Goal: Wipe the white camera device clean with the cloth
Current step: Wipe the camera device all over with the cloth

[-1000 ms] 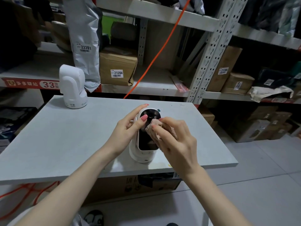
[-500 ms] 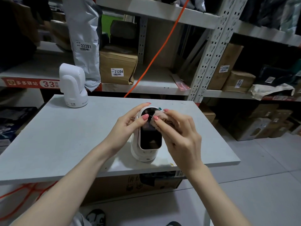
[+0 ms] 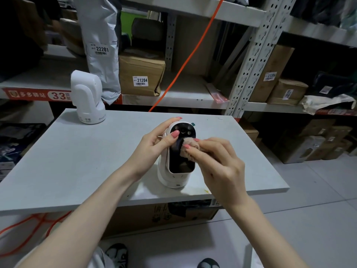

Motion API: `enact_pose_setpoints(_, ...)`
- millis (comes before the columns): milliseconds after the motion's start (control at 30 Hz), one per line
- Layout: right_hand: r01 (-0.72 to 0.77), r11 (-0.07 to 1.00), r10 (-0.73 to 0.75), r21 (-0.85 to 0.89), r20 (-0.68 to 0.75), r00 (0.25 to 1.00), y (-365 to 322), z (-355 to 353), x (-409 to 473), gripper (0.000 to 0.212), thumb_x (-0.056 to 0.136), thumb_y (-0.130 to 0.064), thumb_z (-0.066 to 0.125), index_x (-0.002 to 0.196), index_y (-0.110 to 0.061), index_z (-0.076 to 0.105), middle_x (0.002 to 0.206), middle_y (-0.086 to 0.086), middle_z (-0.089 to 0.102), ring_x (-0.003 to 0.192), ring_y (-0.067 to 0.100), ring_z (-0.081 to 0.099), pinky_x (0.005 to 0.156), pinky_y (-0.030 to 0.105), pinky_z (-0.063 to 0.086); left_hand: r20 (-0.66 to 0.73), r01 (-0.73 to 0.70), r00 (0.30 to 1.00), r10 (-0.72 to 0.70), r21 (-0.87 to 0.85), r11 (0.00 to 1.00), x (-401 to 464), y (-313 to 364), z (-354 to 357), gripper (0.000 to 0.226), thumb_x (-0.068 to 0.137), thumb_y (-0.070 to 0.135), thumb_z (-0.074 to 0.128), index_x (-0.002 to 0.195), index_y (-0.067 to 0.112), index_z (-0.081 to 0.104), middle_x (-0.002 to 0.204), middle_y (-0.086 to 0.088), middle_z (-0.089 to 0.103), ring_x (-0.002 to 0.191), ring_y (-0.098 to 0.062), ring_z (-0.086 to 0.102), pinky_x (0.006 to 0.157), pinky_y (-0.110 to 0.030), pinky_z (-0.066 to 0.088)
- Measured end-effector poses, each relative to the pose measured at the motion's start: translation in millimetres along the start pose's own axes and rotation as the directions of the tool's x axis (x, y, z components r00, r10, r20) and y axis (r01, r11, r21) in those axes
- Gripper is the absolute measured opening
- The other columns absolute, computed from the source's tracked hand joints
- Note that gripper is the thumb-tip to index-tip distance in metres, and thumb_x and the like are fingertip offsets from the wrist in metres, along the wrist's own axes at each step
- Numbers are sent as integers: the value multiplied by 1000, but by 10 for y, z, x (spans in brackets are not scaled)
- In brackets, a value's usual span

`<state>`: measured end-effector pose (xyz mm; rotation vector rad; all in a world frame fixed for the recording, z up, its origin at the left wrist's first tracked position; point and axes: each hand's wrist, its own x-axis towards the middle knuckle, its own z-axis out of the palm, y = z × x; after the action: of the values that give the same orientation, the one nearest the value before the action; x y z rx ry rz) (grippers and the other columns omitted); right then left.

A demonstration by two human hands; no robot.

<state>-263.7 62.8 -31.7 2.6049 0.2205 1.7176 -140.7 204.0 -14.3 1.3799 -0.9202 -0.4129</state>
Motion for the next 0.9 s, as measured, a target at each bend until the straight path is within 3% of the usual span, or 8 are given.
enact_pose_setpoints(167, -114, 991, 115, 73, -3, 993, 1, 47, 244, 21, 90, -12, 69, 111, -13, 72, 97, 4, 70, 89, 23, 62, 65, 33, 53, 0, -2, 1000, 2, -2, 1000, -14, -9, -1, 39, 91, 38, 49, 130, 33, 54, 123, 12, 65, 111, -1, 61, 87, -18, 49)
enact_pose_setpoints(300, -169, 978, 171, 119, -4, 985, -16, 65, 188, 24, 88, -11, 73, 112, -11, 72, 96, 5, 70, 88, 24, 62, 67, 34, 53, -15, 44, 999, -44, 21, 999, -13, -50, -12, 43, 95, 51, 41, 136, 41, 48, 137, 18, 55, 126, 0, 50, 98, -31, 47)
enact_pose_setpoints(433, -116, 986, 113, 124, 34, 993, -90, 19, -10, 16, 89, -11, 72, 105, -9, 75, 93, 6, 71, 83, 27, 64, 60, 36, 53, -32, 55, 998, -55, 6, 998, -22, -61, 1, 40, 93, 55, 37, 130, 50, 49, 140, 20, 52, 128, -1, 48, 102, -38, 46)
enact_pose_setpoints(567, -69, 996, 68, 51, 20, 997, -92, 10, 44, 13, 88, -11, 73, 100, -13, 77, 91, 4, 71, 82, 26, 62, 55, 36, 53, -23, 50, 999, -50, 8, 999, -20, -26, -13, 35, 97, 49, 38, 128, 47, 52, 132, 19, 59, 122, -3, 55, 101, -44, 46)
enact_pose_setpoints(633, -79, 997, 80, 17, -18, 997, -92, 53, 156, 12, 88, -11, 73, 99, -15, 78, 91, 3, 71, 85, 26, 60, 55, 36, 53, -8, 47, 999, -47, 6, 999, -12, -11, -22, 34, 97, 44, 37, 127, 46, 53, 127, 20, 62, 119, -2, 57, 98, -40, 48)
enact_pose_setpoints(767, -151, 989, 150, 1, -52, 987, -169, 153, 321, 12, 91, -15, 69, 99, -18, 77, 92, 1, 70, 92, 23, 56, 56, 36, 51, 5, 51, 999, -50, -24, 998, -16, 10, -33, 31, 101, 33, 35, 122, 46, 52, 116, 32, 63, 112, 9, 57, 84, -15, 51)
enact_pose_setpoints(900, -180, 983, 181, 34, -27, 983, -249, 142, 293, 14, 93, -21, 65, 100, -18, 77, 93, 1, 70, 91, 21, 56, 55, 33, 51, -3, 50, 999, -50, -26, 998, -16, -2, -33, 30, 101, 33, 35, 122, 45, 53, 115, 32, 64, 112, 9, 57, 87, -16, 51)
